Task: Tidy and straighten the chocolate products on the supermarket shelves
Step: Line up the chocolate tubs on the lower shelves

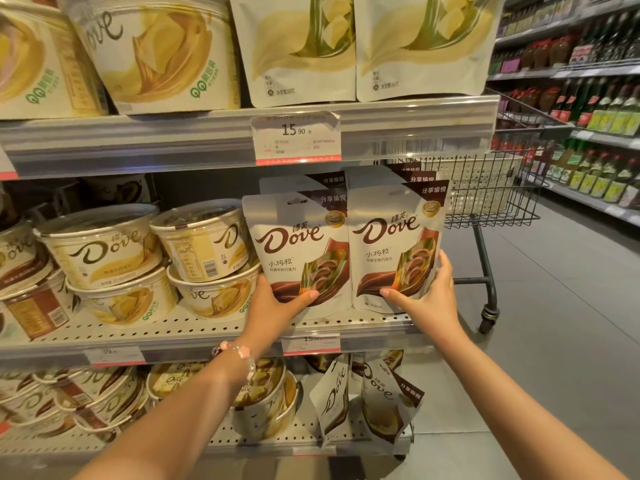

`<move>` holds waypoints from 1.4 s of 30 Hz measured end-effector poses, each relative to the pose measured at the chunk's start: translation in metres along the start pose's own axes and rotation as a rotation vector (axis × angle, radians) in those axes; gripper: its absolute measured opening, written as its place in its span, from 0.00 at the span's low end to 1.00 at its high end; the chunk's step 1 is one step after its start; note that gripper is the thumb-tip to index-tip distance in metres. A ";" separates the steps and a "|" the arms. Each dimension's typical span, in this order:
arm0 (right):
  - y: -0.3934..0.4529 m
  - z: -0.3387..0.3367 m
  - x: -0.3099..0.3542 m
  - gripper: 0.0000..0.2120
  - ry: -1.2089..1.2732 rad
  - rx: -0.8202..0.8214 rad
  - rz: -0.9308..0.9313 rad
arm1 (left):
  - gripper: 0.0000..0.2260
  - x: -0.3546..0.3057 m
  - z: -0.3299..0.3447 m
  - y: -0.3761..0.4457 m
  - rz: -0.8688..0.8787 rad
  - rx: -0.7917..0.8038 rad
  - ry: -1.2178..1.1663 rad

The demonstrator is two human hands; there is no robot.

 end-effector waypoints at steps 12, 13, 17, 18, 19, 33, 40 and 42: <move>-0.050 -0.025 0.010 0.41 0.066 -0.192 -0.187 | 0.30 -0.018 -0.039 -0.054 0.162 -0.322 0.134; -0.058 -0.028 0.008 0.36 0.085 -0.205 -0.217 | 0.27 -0.019 -0.036 -0.064 0.219 -0.296 0.162; -0.085 -0.025 -0.005 0.15 0.058 -0.105 -0.334 | 0.17 -0.004 -0.014 -0.094 0.356 -0.114 0.205; -0.092 -0.022 -0.011 0.13 0.024 -0.067 -0.357 | 0.17 0.005 -0.008 -0.098 0.358 -0.078 0.206; -0.098 -0.018 -0.017 0.11 -0.023 -0.034 -0.375 | 0.18 0.015 -0.002 -0.099 0.338 -0.044 0.215; -0.088 0.044 -0.122 0.16 -0.657 0.357 -0.095 | 0.16 0.118 0.092 -0.085 0.006 0.389 0.575; -0.076 0.067 -0.123 0.09 -0.798 0.495 -0.099 | 0.07 0.124 0.091 -0.065 0.047 0.332 0.692; -0.071 0.067 -0.121 0.10 -0.809 0.486 -0.118 | 0.10 0.122 0.087 -0.062 0.099 0.324 0.716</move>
Point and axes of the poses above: each hand's wrist, its own y-axis towards the middle knuckle, its own z-axis out of the palm, x = y × z, the point moved 9 cm from there along y, towards the middle knuckle, and after that the axes turned 11 degrees about -x, right-handed, at the moved point
